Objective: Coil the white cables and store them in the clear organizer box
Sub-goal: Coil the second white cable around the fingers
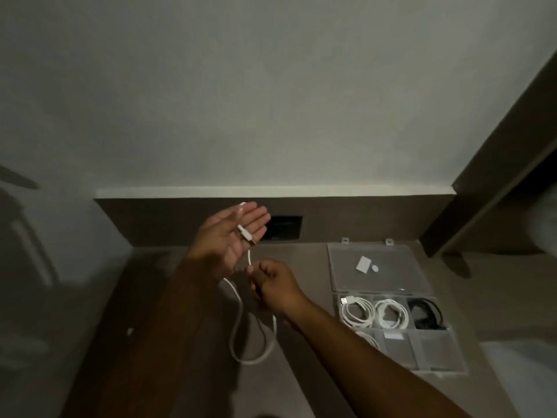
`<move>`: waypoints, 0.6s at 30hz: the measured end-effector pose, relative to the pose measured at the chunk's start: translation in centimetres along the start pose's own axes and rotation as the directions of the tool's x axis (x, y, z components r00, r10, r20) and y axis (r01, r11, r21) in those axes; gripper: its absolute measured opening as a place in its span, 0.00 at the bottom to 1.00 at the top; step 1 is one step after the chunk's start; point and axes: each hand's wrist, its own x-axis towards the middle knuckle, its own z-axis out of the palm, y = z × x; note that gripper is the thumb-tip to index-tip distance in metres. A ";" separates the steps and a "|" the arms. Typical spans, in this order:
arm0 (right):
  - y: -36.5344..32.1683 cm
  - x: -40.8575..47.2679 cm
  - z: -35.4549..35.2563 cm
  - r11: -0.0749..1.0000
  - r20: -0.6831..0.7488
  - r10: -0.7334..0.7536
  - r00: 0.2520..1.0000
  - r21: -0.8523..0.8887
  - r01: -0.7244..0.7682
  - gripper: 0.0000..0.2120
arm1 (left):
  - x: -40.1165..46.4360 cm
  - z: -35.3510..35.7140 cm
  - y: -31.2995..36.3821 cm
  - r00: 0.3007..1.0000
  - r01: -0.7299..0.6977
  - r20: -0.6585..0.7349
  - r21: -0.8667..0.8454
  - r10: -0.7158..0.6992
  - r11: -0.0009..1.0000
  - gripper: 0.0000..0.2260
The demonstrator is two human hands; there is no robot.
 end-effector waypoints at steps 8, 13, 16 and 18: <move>-7.6 -4.2 -3.9 0.812 0.152 -0.350 0.924 -0.442 0.380 0.11 | -5.3 1.0 3.2 0.991 -0.108 0.006 0.605 0.132 0.789 0.10; -12.4 -4.8 -5.6 0.804 0.122 -0.450 0.885 -0.377 0.461 0.09 | -7.9 1.0 4.1 0.996 0.022 0.067 0.525 -0.067 0.851 0.12; -12.9 -5.2 -5.0 0.825 0.122 -0.467 0.876 -0.298 0.481 0.08 | -8.1 1.6 3.9 0.999 -0.020 0.032 0.488 0.005 0.873 0.12; -12.7 -5.5 -4.1 0.835 0.152 -0.472 0.868 -0.237 0.496 0.07 | -7.8 1.9 3.8 0.987 -0.092 -0.076 0.447 0.140 0.890 0.11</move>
